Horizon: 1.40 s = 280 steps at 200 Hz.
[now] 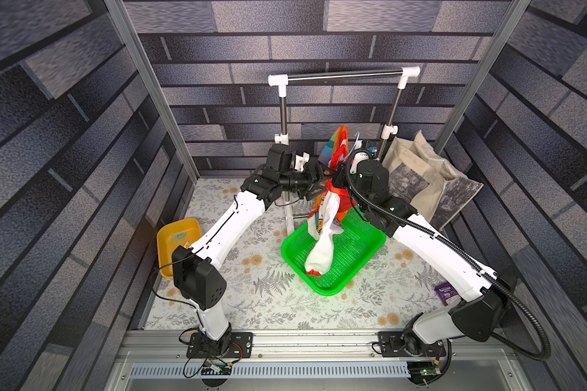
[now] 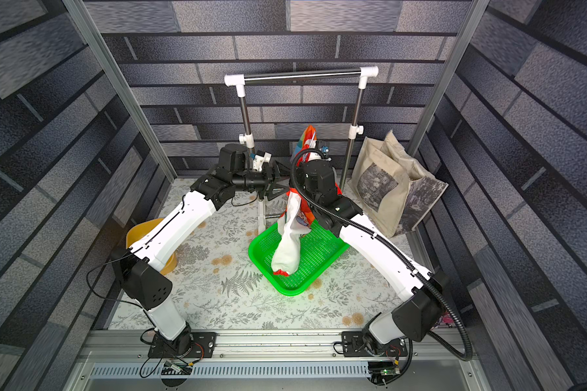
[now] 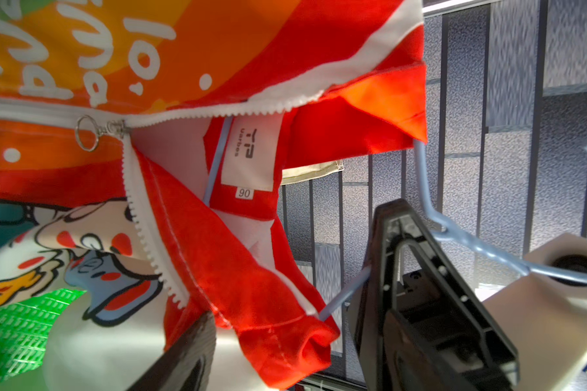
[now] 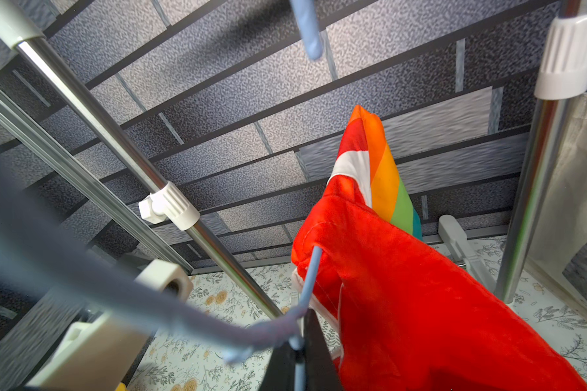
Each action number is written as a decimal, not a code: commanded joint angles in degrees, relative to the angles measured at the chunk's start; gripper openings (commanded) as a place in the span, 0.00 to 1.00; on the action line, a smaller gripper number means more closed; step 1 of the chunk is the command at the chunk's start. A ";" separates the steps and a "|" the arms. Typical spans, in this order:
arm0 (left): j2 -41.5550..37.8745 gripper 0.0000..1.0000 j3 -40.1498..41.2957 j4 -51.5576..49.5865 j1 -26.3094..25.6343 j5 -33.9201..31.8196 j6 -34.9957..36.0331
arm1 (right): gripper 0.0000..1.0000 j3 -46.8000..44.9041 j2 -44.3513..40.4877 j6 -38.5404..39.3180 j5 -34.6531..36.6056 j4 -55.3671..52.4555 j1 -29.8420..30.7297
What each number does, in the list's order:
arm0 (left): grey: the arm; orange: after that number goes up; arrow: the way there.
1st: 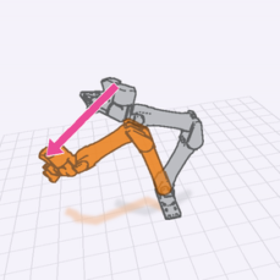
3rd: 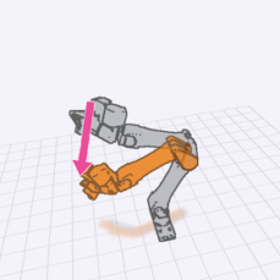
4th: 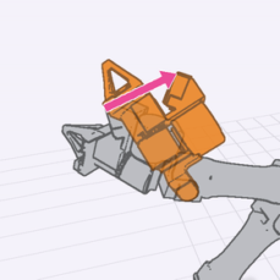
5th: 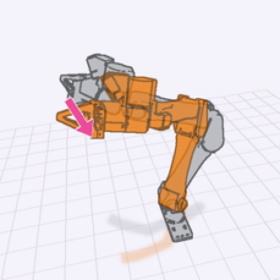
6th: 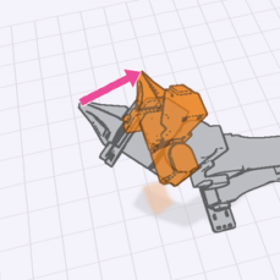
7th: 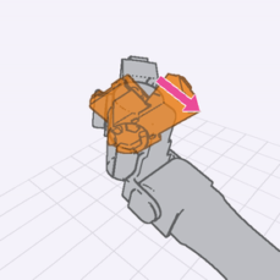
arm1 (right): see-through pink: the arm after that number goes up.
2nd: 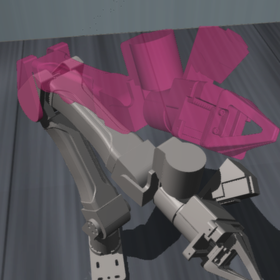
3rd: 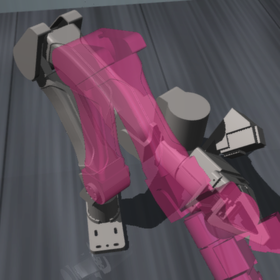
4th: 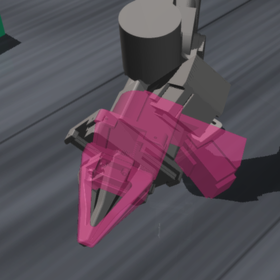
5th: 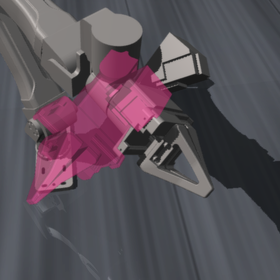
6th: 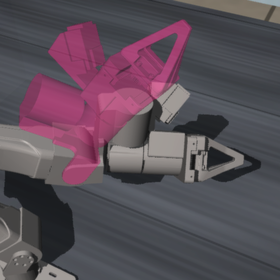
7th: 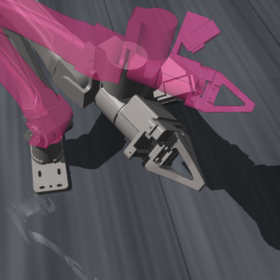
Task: Remove the clothespins securing jackets to the hanger
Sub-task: Remove the jacket from the hanger.
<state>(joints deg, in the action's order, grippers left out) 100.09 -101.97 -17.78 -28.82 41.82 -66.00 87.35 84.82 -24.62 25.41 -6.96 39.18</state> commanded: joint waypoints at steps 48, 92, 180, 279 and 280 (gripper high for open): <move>0.35 0.89 3.43 -0.01 3.97 1.30 -5.30 | 0.00 3.29 -1.12 -2.70 -1.96 10.68 -0.62; -0.27 0.89 0.87 -1.47 5.02 4.91 -3.45 | 0.00 5.60 1.56 -2.46 -3.56 9.72 -0.64; 4.55 0.57 -11.02 -19.42 1.08 9.10 9.06 | 0.00 6.98 3.85 -1.50 -4.83 9.20 -0.55; 0.64 0.00 -10.79 -28.31 -0.57 0.80 18.33 | 0.00 3.76 1.05 -0.04 1.13 9.03 -0.73; 0.46 0.00 -10.66 -28.42 -0.64 0.67 18.48 | 0.00 3.73 1.05 -0.02 1.22 9.01 -0.75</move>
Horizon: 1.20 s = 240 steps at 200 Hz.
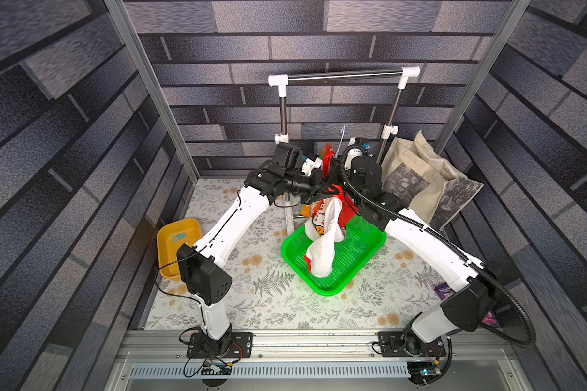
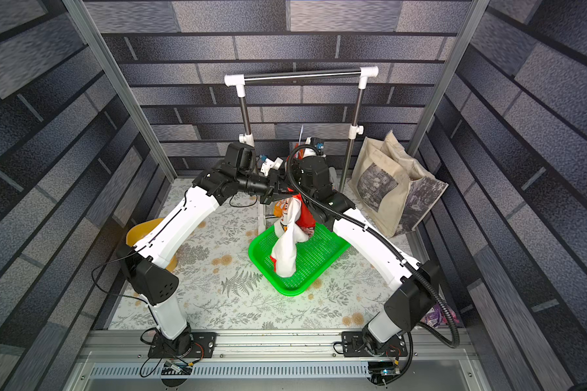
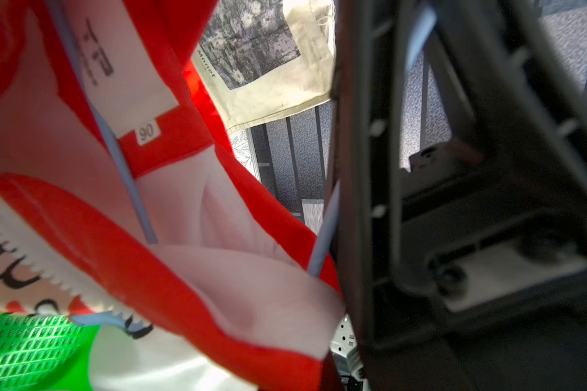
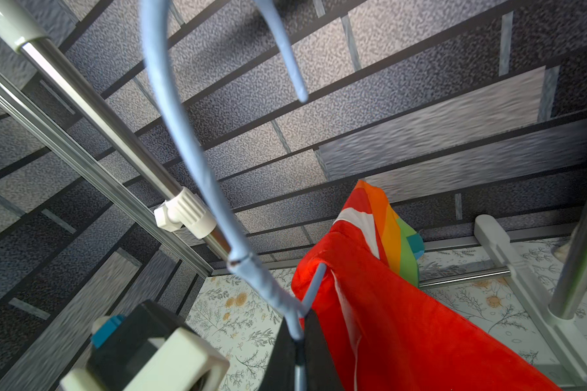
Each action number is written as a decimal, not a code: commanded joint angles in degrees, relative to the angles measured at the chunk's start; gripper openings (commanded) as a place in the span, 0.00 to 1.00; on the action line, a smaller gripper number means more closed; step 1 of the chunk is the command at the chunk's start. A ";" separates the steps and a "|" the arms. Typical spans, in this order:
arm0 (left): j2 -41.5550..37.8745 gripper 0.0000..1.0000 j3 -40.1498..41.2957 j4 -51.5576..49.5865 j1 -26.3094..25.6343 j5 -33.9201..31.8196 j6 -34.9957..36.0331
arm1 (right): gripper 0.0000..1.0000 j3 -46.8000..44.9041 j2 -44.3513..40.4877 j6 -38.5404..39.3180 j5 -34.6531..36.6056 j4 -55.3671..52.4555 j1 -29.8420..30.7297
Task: Remove the clothespins securing jackets to the hanger
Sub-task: Remove the jacket from the hanger.
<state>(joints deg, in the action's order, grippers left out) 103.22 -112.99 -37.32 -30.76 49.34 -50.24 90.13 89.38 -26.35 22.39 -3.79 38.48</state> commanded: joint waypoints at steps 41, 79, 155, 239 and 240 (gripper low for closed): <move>-7.42 0.00 3.91 -23.09 -0.76 -17.52 13.96 | 0.00 0.75 -3.26 1.96 6.26 5.89 -1.47; -11.80 0.03 12.42 -27.22 -2.39 -27.80 16.75 | 0.00 0.58 -4.12 2.10 6.78 5.79 -1.83; -19.15 0.20 19.94 -32.30 -3.76 -33.53 20.61 | 0.00 0.31 -5.20 4.12 9.39 5.23 -2.53; -15.97 1.00 16.94 3.53 0.22 -10.90 -5.01 | 0.00 -5.38 -7.44 1.96 5.73 8.70 -2.53; -15.91 1.00 17.06 3.90 0.33 -10.74 -5.42 | 0.00 -5.48 -7.50 1.94 5.60 8.79 -2.53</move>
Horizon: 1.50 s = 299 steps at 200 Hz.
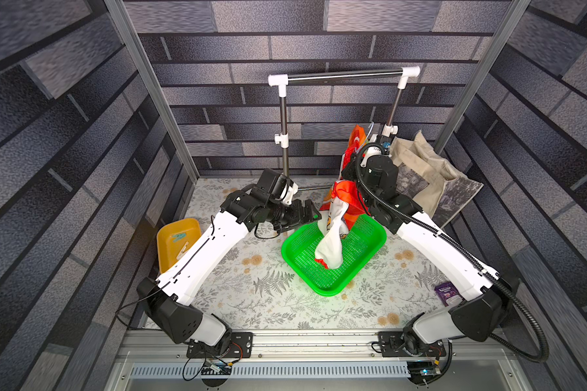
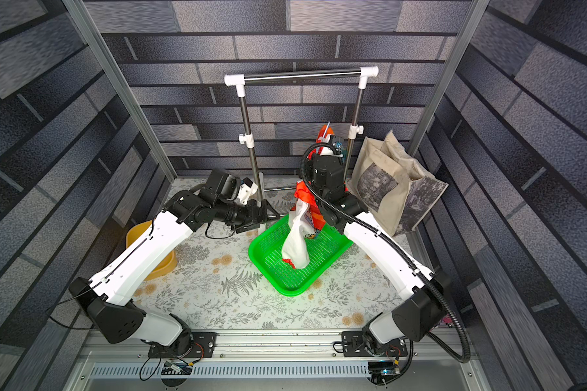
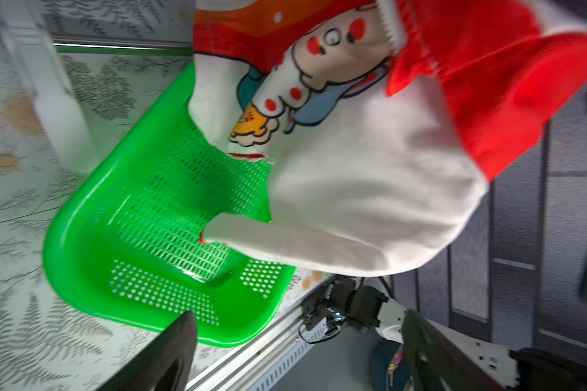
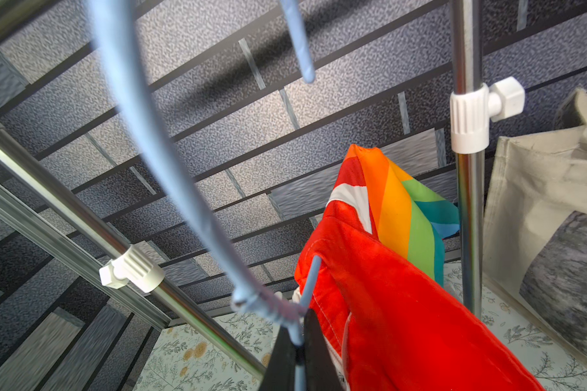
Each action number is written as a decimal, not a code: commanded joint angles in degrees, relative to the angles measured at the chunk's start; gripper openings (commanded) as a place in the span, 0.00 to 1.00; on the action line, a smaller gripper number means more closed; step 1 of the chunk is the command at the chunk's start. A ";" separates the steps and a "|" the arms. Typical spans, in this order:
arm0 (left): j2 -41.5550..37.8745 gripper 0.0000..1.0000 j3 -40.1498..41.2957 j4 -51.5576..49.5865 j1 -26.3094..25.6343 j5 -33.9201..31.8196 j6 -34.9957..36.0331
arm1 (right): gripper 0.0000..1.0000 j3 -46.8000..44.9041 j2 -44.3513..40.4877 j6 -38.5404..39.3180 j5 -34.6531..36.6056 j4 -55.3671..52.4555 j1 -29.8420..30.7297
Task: Remove the clothespins securing jackets to the hanger
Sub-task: Remove the jacket from the hanger.
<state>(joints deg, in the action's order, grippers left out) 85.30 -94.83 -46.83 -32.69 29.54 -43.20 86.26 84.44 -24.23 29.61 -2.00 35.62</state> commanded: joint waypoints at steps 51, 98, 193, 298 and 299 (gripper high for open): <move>6.46 0.99 1.70 23.94 5.61 17.23 -29.78 | 0.00 -7.98 -4.54 1.26 -6.20 14.37 0.58; 10.28 0.87 0.13 25.53 5.55 21.43 -36.48 | 0.00 -10.76 -5.02 1.97 -6.61 16.94 1.25; 15.17 0.70 -5.47 22.40 4.00 24.77 -38.68 | 0.00 -11.03 -2.63 3.89 -6.70 18.60 4.44; 12.93 0.00 -10.04 4.51 3.30 18.99 -21.27 | 0.00 -10.20 -0.92 4.19 -0.88 15.97 4.61; 12.95 0.00 -10.43 3.92 3.23 18.81 -20.63 | 0.00 -10.17 -0.84 4.19 -0.70 15.97 4.62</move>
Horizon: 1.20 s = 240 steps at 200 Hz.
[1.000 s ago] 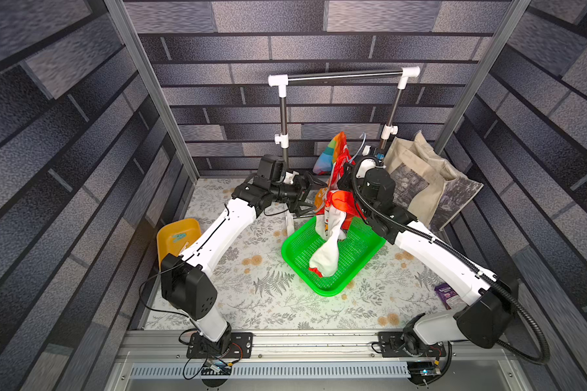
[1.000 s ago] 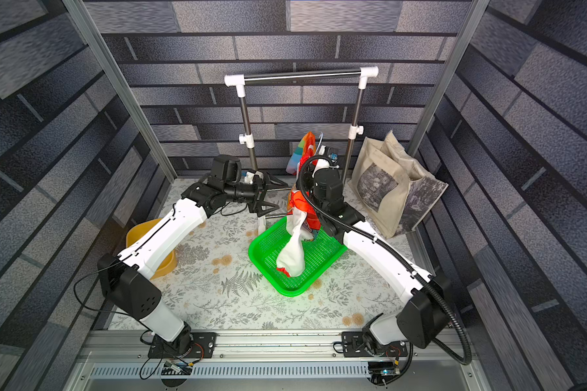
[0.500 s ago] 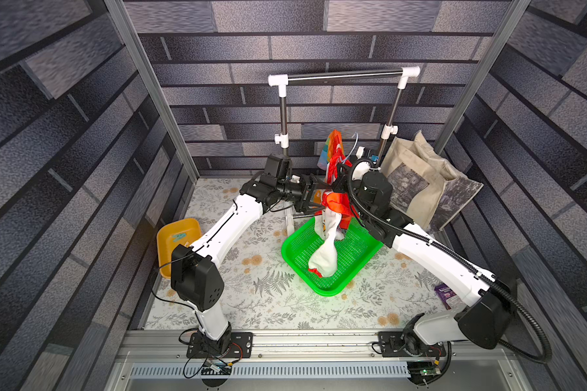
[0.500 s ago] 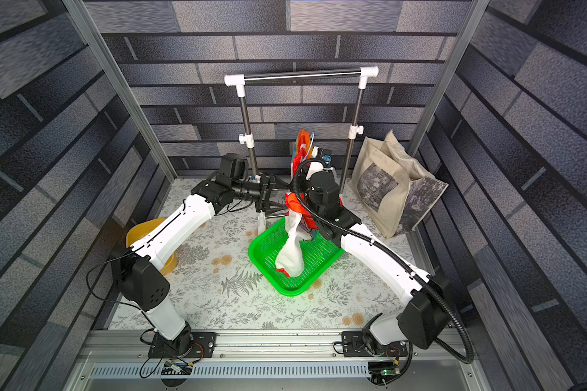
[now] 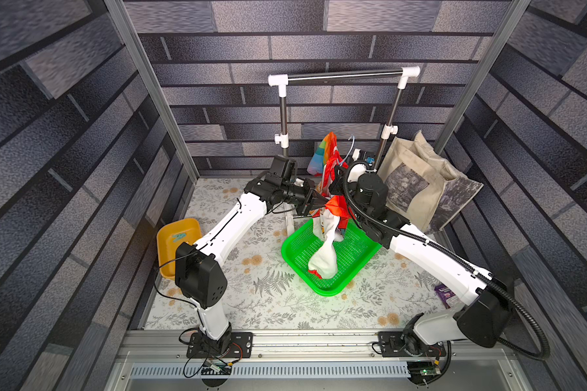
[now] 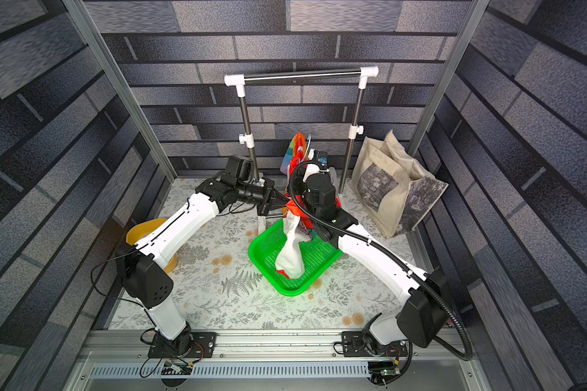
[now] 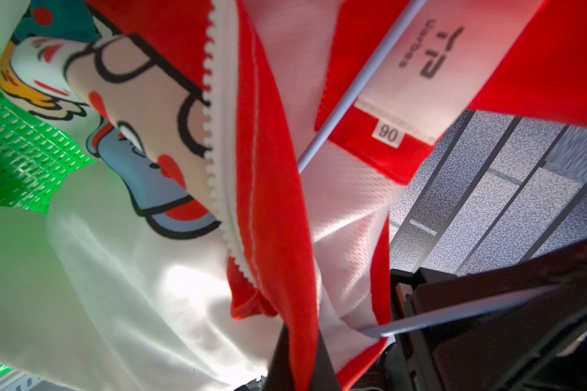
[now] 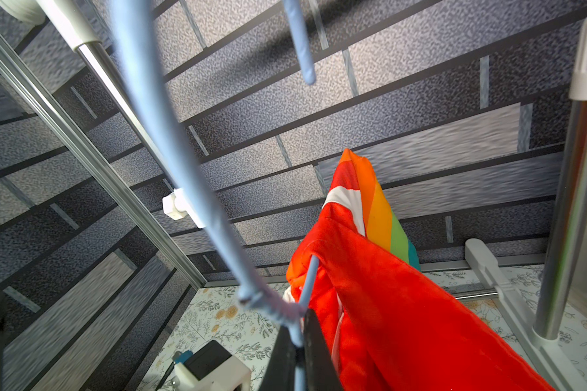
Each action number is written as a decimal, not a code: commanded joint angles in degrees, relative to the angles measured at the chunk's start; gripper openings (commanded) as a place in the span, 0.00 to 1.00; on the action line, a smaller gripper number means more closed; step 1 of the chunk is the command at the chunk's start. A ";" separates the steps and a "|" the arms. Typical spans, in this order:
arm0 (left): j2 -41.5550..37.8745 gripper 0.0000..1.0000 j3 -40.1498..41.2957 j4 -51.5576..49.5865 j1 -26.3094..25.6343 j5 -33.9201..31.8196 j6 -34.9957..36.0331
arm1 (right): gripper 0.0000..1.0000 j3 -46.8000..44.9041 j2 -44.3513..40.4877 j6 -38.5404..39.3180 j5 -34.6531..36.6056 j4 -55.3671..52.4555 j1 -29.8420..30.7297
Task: Remove the clothespins securing jackets to the hanger
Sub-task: Remove the jacket from the hanger.
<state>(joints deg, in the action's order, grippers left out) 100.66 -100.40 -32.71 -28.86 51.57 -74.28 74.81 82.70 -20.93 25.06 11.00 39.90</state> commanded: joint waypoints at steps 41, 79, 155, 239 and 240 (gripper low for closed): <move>-4.20 0.00 -6.32 -25.47 -5.97 -12.18 26.09 | 0.00 4.03 5.34 2.11 11.47 3.46 0.28; -10.22 0.00 6.63 -27.12 -9.59 -21.22 29.06 | 0.00 7.71 8.67 3.61 19.94 5.84 0.00; -16.75 0.00 22.55 -27.90 -16.59 -41.83 26.64 | 0.00 11.11 8.15 -6.39 28.34 0.31 -3.60; -0.11 0.00 0.23 -38.00 -28.33 -58.38 35.83 | 0.00 12.11 7.95 -18.20 35.30 -5.92 -4.47; -0.11 0.00 0.00 -38.11 -28.48 -58.63 35.94 | 0.00 12.11 8.02 -18.19 35.31 -5.91 -4.47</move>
<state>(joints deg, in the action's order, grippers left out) 97.71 -94.54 -54.78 -51.96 0.47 -43.83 82.37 92.71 -36.86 54.70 0.16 37.54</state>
